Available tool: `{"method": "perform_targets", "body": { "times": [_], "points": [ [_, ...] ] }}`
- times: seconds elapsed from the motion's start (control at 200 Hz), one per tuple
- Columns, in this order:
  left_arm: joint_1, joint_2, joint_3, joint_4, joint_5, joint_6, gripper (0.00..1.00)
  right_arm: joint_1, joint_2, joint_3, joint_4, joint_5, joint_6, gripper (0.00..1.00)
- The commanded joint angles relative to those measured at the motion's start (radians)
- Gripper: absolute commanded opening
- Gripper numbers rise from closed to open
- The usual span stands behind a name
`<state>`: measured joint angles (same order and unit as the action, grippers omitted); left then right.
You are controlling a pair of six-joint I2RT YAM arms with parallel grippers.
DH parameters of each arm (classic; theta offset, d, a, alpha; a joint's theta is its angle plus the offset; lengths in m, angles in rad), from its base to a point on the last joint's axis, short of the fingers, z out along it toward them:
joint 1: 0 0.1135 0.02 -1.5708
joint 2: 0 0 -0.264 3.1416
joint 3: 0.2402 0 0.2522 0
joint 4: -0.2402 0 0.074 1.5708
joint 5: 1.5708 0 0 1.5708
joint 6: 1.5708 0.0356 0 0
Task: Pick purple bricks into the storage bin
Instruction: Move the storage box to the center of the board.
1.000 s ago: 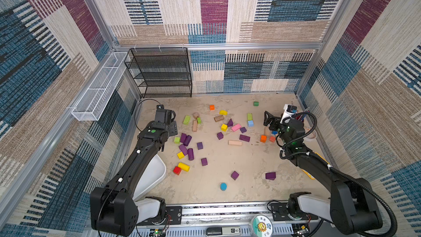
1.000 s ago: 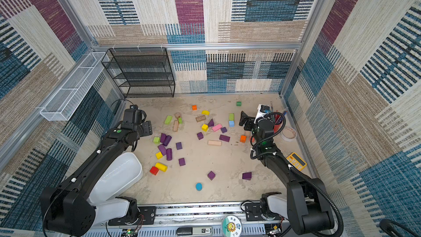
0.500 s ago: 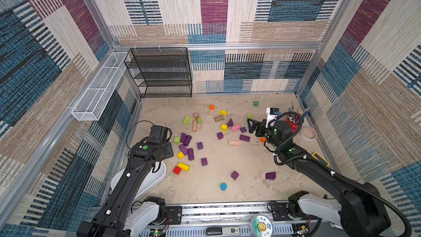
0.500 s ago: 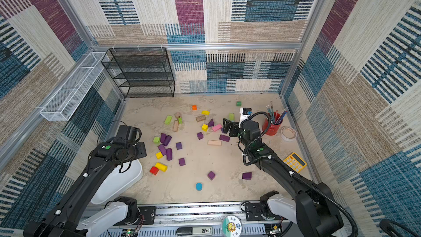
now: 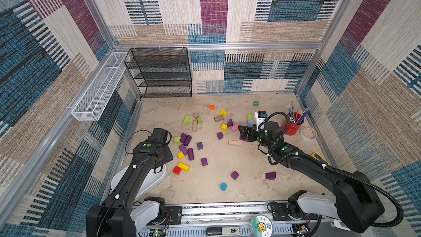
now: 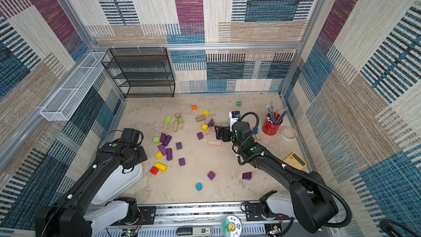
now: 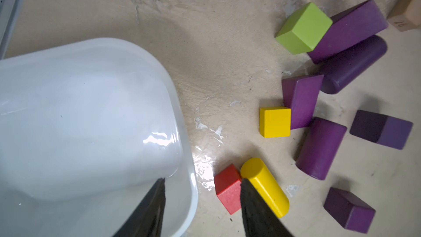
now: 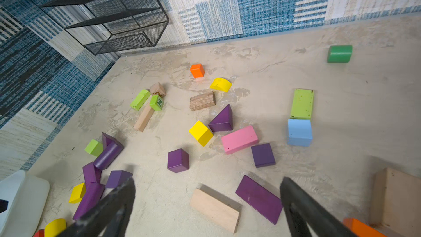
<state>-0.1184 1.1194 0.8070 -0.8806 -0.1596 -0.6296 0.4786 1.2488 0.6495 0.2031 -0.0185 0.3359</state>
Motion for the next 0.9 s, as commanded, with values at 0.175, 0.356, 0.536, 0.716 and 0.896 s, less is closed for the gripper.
{"method": "perform_targets", "body": {
  "times": [0.175,0.356,0.536,0.716,0.896],
  "points": [
    [0.048,0.075,-0.053,0.130,-0.041,-0.098,0.52,0.008,0.042,0.008,0.049,-0.036,-0.030,1.00],
    [0.072,0.132,-0.060,0.183,-0.031,-0.107,0.44,0.010,0.065,0.012,0.052,-0.049,-0.036,1.00],
    [0.092,0.168,-0.060,0.238,-0.017,-0.127,0.26,0.012,0.071,-0.010,0.073,-0.055,-0.024,1.00],
    [0.108,0.196,-0.046,0.280,-0.013,-0.145,0.07,0.015,0.074,-0.016,0.074,-0.038,-0.035,1.00],
    [0.120,0.231,0.029,0.270,-0.027,-0.157,0.00,0.014,0.080,-0.011,0.079,-0.039,-0.040,0.99]
  ]
}}
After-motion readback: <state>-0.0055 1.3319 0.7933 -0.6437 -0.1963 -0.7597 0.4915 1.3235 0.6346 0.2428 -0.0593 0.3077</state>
